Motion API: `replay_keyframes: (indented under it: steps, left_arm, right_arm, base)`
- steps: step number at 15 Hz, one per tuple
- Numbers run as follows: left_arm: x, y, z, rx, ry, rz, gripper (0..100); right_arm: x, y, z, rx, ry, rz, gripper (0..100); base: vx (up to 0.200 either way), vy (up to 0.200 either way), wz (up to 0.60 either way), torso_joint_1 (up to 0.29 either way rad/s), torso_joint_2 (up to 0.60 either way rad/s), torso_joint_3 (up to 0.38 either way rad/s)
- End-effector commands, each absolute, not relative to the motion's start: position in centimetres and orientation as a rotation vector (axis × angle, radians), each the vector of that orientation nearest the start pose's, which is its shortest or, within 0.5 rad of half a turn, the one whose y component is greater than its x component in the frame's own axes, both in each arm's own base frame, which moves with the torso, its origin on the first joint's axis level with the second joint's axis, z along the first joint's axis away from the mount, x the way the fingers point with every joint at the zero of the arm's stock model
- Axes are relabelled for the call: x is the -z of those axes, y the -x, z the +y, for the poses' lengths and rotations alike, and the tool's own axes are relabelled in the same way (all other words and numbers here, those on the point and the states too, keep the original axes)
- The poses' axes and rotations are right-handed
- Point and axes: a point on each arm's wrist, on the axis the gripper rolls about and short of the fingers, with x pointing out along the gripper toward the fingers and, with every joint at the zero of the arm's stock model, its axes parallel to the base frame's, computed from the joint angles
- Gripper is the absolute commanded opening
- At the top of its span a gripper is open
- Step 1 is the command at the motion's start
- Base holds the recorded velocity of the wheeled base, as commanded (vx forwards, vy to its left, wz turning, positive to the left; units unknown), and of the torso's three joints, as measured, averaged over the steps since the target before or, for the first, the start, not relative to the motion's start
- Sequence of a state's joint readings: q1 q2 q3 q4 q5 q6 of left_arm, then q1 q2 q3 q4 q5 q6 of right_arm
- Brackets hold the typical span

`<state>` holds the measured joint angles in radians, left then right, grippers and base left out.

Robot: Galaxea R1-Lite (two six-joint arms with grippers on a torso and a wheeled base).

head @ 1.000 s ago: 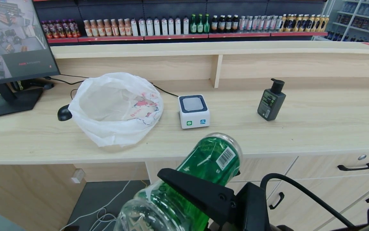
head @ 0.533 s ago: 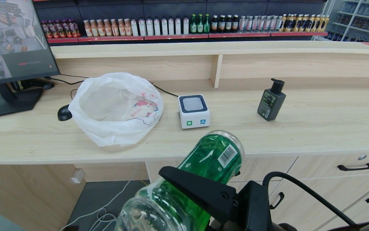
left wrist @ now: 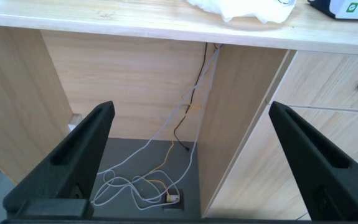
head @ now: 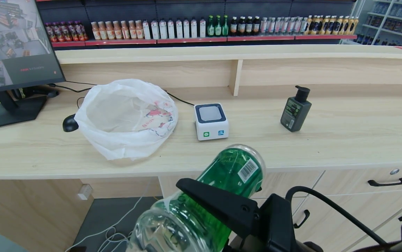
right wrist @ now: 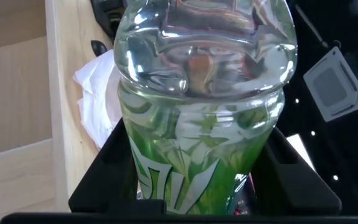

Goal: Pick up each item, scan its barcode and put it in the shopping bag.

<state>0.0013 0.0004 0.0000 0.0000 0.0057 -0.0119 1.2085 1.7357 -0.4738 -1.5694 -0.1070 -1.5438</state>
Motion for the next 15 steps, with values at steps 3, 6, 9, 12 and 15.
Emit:
replay_keyframes:
  steps: [3,6,9,12,15]
  left_arm:
    - [-7.5,2.3,0.0,-0.008,0.014,0.0,100]
    - [-7.5,2.3,0.0,-0.008,0.012,0.0,100]
    - [-7.5,2.3,0.0,-0.008,0.012,0.0,100]
    - [-7.5,2.3,0.0,-0.008,0.012,0.0,100]
    - [-7.5,2.3,0.0,-0.008,0.012,0.0,100]
  right_arm:
    - [-17.7,-10.1,25.4,-0.67,1.136,-0.945,0]
    - [-17.3,-10.1,25.7,-0.681,1.074,-0.864,0]
    - [-18.1,-10.4,25.5,-0.688,0.95,-0.819,0]
    - [-18.4,-10.9,25.3,-0.722,0.804,-0.754,0]
    - [-19.4,-13.3,23.0,-0.673,0.626,-0.656,0]
  base:
    - [0.0,0.0,0.0,0.0,0.0,0.0]
    - [0.0,0.0,0.0,0.0,0.0,0.0]
    - [0.0,0.0,0.0,0.0,0.0,0.0]
    - [0.0,0.0,0.0,0.0,0.0,0.0]
    - [0.0,0.0,0.0,0.0,0.0,0.0]
